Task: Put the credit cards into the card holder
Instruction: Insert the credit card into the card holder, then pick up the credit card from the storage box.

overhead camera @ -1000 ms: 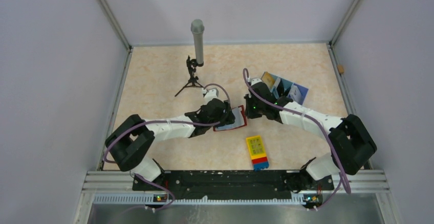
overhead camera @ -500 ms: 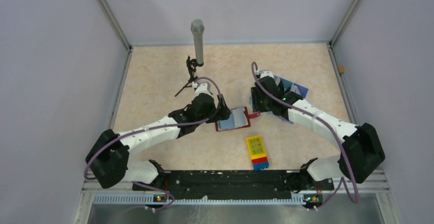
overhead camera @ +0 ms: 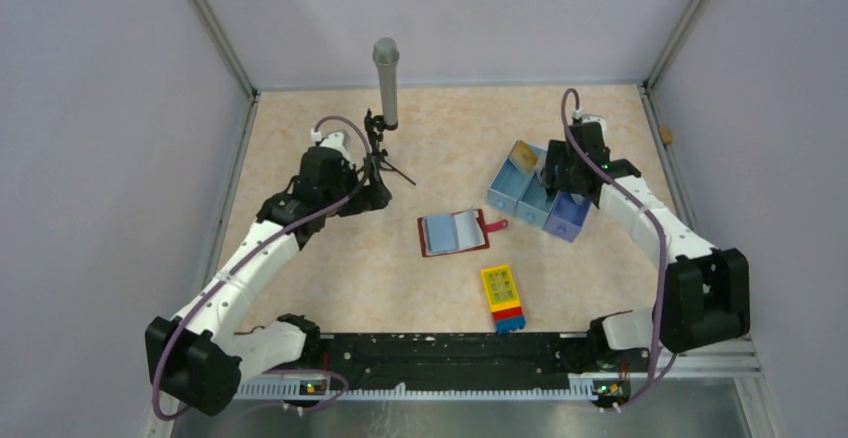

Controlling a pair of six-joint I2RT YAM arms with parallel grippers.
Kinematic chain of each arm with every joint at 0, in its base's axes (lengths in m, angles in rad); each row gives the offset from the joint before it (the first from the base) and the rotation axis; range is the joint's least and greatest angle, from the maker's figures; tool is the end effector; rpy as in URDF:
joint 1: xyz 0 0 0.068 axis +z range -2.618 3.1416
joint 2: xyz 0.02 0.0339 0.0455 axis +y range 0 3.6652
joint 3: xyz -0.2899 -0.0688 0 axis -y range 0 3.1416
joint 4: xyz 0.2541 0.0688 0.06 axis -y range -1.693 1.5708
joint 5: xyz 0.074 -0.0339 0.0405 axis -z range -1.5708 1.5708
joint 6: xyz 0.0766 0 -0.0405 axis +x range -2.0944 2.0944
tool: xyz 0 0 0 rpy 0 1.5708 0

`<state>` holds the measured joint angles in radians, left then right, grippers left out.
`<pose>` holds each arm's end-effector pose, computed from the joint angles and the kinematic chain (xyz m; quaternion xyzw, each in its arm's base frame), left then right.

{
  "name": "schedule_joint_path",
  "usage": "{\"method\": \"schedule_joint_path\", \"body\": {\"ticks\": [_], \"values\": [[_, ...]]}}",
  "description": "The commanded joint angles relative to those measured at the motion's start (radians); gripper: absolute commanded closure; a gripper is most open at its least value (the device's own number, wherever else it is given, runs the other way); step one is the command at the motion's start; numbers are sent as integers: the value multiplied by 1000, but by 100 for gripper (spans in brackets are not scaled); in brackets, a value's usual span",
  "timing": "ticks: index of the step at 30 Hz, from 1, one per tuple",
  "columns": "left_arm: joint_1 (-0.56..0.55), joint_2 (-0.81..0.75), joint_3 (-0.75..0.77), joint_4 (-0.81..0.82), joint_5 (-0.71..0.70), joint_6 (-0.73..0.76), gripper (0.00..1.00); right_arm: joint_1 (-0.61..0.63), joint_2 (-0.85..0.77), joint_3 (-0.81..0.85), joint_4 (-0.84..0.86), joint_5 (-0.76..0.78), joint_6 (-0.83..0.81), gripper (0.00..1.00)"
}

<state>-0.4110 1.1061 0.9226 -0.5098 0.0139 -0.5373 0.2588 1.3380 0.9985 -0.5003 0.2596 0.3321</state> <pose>0.2441 -0.1075 0.2890 -0.0542 0.9036 -0.1996 0.3751 0.3062 0.0607 0.2573 0.0802 0.9238 -0.0125 0.3742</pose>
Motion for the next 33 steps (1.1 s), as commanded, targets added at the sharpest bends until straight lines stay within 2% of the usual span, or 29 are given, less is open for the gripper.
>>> {"method": "schedule_joint_path", "body": {"ticks": [1, 5, 10, 18, 20, 30, 33], "values": [[56, -32, 35, -77, -4, 137, 1, -63, 81, 66, 60, -5, -16, 25], [86, -30, 45, -91, 31, 160, 1, -101, 142, 67, 114, -22, -10, 25], [90, -29, 56, -98, -4, 202, 1, -114, 201, 87, 138, -42, -1, 27], [97, -17, 41, -89, 18, 192, 1, -113, 180, 98, 104, -34, 14, 44], [98, -12, 41, -90, 22, 192, 1, -114, 170, 95, 98, -39, 18, 51], [98, -15, 35, -91, 17, 189, 1, -114, 183, 97, 109, -76, 36, 75], [98, -15, 33, -91, 17, 189, 1, -112, 184, 104, 112, -86, 44, 79]]}}
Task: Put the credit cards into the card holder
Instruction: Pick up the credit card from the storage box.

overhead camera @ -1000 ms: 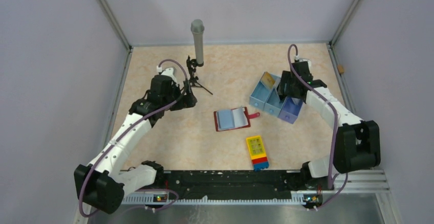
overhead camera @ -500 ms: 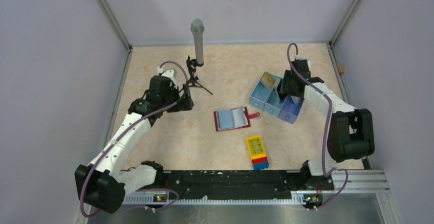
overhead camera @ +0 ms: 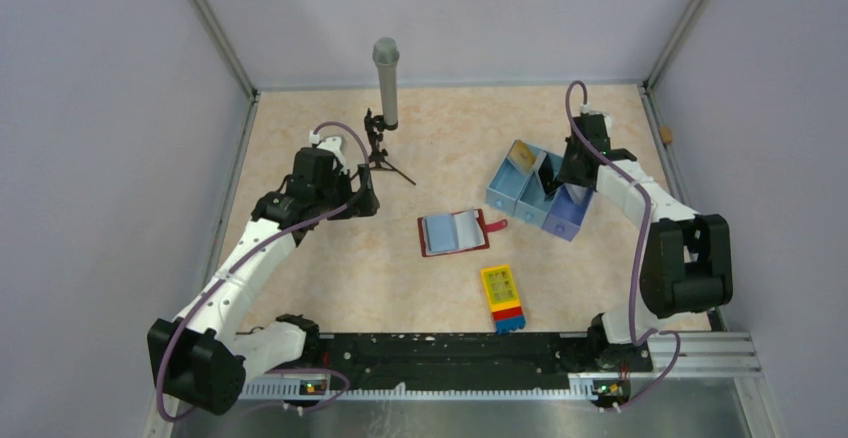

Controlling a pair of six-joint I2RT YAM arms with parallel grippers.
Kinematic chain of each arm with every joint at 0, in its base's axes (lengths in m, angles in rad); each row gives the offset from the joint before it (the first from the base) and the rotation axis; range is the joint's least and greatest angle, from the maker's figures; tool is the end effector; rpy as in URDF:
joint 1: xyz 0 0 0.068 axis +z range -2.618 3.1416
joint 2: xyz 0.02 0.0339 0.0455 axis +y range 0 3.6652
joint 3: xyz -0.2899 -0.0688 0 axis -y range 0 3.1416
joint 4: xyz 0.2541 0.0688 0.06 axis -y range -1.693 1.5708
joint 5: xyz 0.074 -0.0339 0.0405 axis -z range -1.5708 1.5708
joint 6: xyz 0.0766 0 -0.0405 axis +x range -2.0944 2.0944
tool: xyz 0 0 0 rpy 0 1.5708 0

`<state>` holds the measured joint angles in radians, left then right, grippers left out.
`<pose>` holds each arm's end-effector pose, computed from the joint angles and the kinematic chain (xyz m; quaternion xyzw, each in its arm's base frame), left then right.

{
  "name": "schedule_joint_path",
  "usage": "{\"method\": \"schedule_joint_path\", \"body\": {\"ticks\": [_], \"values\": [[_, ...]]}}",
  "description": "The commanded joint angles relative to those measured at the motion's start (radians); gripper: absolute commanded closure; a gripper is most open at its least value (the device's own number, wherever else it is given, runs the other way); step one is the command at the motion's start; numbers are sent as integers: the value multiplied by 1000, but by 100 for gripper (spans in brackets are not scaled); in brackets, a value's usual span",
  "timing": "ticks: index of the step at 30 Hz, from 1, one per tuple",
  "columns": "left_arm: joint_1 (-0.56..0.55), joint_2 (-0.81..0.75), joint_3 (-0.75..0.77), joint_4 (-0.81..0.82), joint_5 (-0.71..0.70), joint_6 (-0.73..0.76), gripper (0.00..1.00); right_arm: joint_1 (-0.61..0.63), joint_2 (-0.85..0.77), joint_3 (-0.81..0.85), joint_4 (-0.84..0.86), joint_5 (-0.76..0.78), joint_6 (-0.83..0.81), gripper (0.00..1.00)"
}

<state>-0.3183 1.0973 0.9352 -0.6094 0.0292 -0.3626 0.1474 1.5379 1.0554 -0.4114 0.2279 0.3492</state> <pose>0.2426 -0.0823 0.2847 -0.0147 0.9210 -0.1426 0.3622 0.3552 0.0352 0.2226 0.1320 0.9286 -0.0229 0.3461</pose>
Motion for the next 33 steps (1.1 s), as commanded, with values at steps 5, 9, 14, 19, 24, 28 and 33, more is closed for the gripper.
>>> {"method": "schedule_joint_path", "body": {"ticks": [5, 9, 14, 19, 24, 28, 33], "values": [[5, -7, 20, 9, 10, 13, 1, -1, -24, 63, -1, -38, 27, 75], [6, -10, 19, 10, 13, 13, 1, 0, -17, 59, -3, -53, 28, 79], [7, -14, 16, 11, 14, 13, 1, 11, -15, 75, -34, -23, 22, 81], [7, -17, 16, 10, 20, 13, 1, 27, -44, 83, -63, 41, 14, 75], [6, -23, 13, 11, 23, 13, 1, 47, -54, 89, -85, 42, 23, 65], [7, -28, 11, 12, 24, 13, 1, 66, -49, 80, -75, 31, 40, 66], [7, -33, 8, 14, 26, 11, 1, 69, -24, 73, -61, 30, 51, 70]]}}
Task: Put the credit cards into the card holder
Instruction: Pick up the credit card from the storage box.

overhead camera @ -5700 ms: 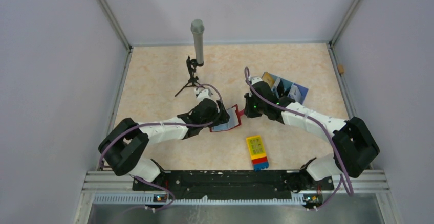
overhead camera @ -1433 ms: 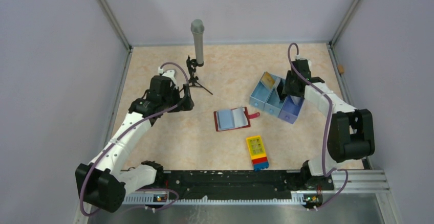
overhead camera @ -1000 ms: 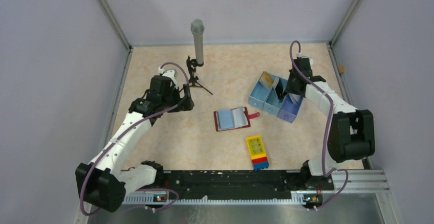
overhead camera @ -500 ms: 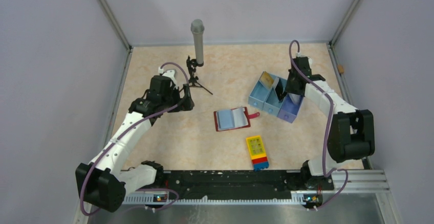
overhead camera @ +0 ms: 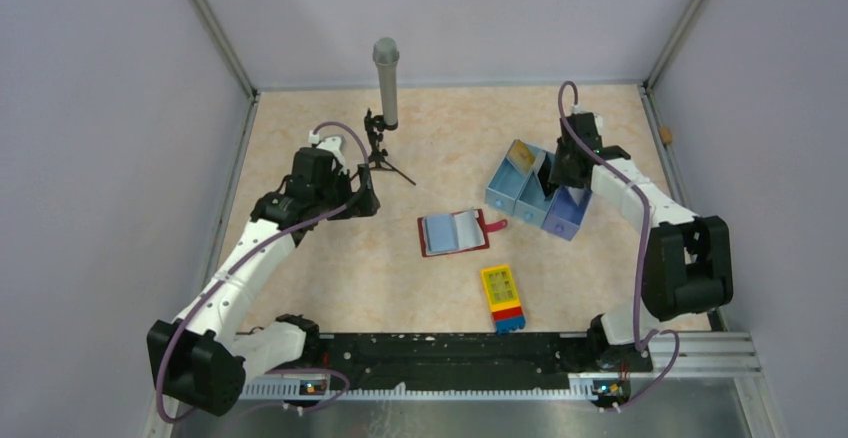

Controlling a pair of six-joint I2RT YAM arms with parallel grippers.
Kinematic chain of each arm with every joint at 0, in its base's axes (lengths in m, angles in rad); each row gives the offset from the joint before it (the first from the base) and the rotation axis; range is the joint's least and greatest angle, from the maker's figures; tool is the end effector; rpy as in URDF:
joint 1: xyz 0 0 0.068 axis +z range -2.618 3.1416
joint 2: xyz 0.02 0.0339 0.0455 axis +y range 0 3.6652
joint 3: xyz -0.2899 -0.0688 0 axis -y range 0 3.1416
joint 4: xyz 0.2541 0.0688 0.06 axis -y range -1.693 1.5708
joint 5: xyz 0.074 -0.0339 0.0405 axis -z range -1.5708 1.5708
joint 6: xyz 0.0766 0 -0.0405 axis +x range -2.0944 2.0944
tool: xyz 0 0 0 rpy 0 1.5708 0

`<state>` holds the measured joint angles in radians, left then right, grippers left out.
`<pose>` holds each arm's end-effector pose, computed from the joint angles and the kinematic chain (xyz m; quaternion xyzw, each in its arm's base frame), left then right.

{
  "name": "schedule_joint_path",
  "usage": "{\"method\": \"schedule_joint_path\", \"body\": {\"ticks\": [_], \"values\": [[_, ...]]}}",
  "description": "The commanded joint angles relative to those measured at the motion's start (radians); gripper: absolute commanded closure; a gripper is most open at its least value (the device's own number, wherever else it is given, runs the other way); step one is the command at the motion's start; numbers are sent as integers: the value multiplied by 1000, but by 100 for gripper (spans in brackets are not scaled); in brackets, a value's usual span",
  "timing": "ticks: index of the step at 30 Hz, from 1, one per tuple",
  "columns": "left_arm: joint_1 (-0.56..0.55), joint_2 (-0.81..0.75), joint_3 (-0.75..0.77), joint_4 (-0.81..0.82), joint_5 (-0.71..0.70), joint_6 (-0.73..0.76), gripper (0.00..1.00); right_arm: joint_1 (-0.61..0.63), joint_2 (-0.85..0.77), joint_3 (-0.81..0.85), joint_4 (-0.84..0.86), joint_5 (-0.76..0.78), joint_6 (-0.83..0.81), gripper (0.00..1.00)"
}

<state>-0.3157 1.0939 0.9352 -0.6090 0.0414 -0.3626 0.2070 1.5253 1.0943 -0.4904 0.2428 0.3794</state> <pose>0.2420 -0.0824 0.2856 -0.0135 0.9202 -0.1480 0.3622 0.3487 0.0544 0.2333 0.1195 0.9340 -0.0184 0.3363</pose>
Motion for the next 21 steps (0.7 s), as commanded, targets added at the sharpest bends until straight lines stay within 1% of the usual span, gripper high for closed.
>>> {"method": "schedule_joint_path", "body": {"ticks": [1, 6, 10, 12, 15, 19, 21], "values": [[4, -29, 7, 14, 15, 11, 1, 9, -7, 35, 18, 20, 21, 71], [4, -31, 8, 14, 14, 12, 1, 11, 10, 28, 29, 34, 25, 72], [4, -29, 6, 14, 12, 13, 1, 10, 27, 33, 42, 24, 32, 75], [4, -30, 6, 14, 11, 13, 1, 11, 32, 38, 49, 18, 34, 78], [4, -28, 5, 14, 10, 13, 1, 10, 43, 47, 55, 15, 35, 78], [4, -29, 5, 14, 7, 13, 1, 10, 63, 50, 59, 13, 37, 84], [5, -30, 5, 12, 1, 14, 1, 10, 67, 53, 62, 14, 39, 89]]}}
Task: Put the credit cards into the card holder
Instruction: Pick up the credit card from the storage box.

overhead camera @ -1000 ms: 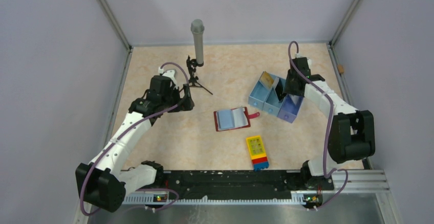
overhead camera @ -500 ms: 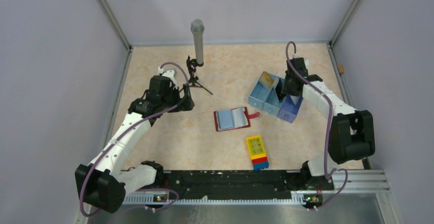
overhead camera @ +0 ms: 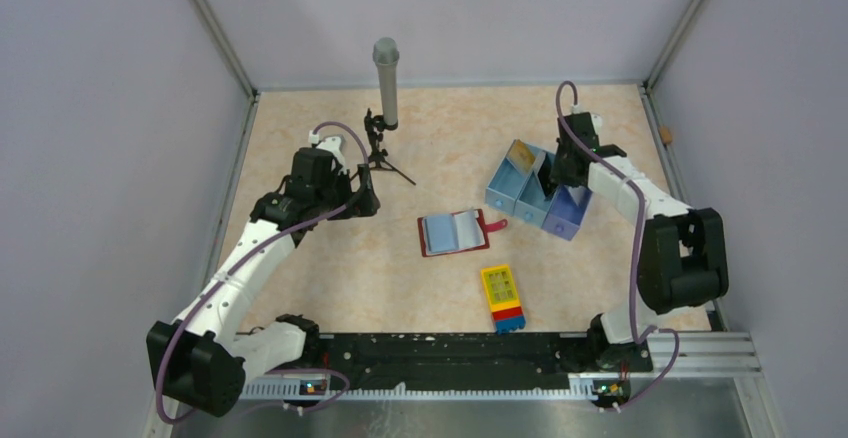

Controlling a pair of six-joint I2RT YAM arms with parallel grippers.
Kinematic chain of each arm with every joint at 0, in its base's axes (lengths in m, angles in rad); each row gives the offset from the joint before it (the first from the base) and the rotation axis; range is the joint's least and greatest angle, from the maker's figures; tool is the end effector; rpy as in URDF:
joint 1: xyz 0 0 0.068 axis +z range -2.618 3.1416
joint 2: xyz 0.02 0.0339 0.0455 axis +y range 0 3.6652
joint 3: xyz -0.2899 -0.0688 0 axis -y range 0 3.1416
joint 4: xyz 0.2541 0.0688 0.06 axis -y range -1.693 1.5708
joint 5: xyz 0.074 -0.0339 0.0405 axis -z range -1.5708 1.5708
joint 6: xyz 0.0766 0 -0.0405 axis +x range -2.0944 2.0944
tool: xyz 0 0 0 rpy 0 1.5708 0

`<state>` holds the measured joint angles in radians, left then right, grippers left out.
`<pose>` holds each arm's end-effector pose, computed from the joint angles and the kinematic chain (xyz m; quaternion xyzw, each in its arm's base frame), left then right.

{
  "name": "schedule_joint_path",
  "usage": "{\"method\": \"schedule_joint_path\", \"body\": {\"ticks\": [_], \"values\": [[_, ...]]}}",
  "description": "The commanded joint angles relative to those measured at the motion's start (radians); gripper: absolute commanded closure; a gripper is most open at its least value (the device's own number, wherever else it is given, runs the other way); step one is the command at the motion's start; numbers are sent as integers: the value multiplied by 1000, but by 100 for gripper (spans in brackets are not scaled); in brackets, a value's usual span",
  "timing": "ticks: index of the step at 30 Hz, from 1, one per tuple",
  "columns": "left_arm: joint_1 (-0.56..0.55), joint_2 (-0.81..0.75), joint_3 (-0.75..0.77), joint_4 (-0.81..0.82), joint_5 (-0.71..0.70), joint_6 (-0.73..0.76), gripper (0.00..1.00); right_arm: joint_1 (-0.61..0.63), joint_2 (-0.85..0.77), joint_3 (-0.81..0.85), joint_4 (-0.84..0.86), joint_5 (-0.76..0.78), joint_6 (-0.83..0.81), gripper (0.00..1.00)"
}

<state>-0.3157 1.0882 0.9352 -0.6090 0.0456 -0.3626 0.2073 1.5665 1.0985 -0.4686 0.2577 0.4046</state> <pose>0.2410 -0.0824 0.2869 -0.0126 0.9191 -0.1506 0.3640 0.3566 0.0551 0.2230 0.1327 0.9337 -0.0233 0.3316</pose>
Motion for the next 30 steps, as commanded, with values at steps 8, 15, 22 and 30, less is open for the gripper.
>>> {"method": "schedule_joint_path", "body": {"ticks": [8, 15, 22, 30], "values": [[3, -60, 4, 24, 2, 47, 1, 10, -25, 122, -25, 13, 12, 100], [0, -143, -36, 119, 168, 60, 1, 10, -193, 168, -133, -56, -69, 100], [-50, -180, -82, 235, 380, 33, 3, 9, -322, 216, -273, -471, -218, 100], [-233, -187, -144, 439, 456, -54, 2, 82, -358, 188, -313, -855, -272, 100]]}}
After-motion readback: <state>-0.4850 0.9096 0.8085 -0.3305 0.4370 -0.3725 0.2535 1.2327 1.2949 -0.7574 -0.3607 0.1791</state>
